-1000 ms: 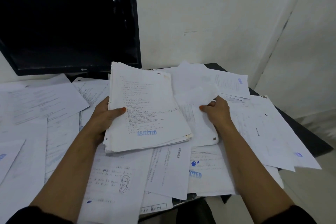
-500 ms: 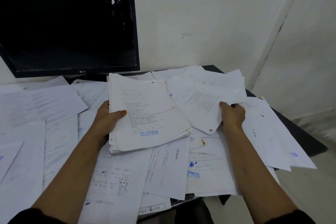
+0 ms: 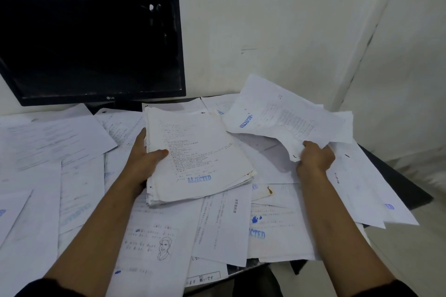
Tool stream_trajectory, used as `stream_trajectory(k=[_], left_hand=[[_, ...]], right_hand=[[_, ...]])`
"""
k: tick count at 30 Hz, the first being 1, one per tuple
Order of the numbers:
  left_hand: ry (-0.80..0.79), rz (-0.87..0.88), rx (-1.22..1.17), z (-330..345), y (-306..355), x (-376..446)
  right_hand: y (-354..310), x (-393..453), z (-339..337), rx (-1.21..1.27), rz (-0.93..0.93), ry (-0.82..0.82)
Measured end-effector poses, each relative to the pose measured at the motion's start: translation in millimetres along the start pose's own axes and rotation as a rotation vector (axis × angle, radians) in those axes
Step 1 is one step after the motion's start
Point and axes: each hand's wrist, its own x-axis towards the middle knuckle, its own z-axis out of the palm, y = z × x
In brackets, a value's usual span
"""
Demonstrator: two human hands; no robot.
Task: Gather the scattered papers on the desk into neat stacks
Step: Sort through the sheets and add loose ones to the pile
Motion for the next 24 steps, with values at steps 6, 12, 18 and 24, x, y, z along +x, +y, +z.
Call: stream_trajectory(k=[6, 12, 18, 24], left_hand=[[0.035, -0.051, -0.006, 2, 1, -2], [0.042, -0.061, 0.000, 2, 0, -1], [0.037, -0.058, 0.018, 1, -1, 2], [0.037, -0.024, 0.035, 6, 0, -2]], right_hand=[[2, 0, 0, 0.000, 0.044, -0.030], [-5, -5, -4, 0.096, 0.222, -0.151], [-13, -35, -12, 0.315, 0.383, -0.386], [-9, -33, -10, 0.017, 0.384, -0.359]])
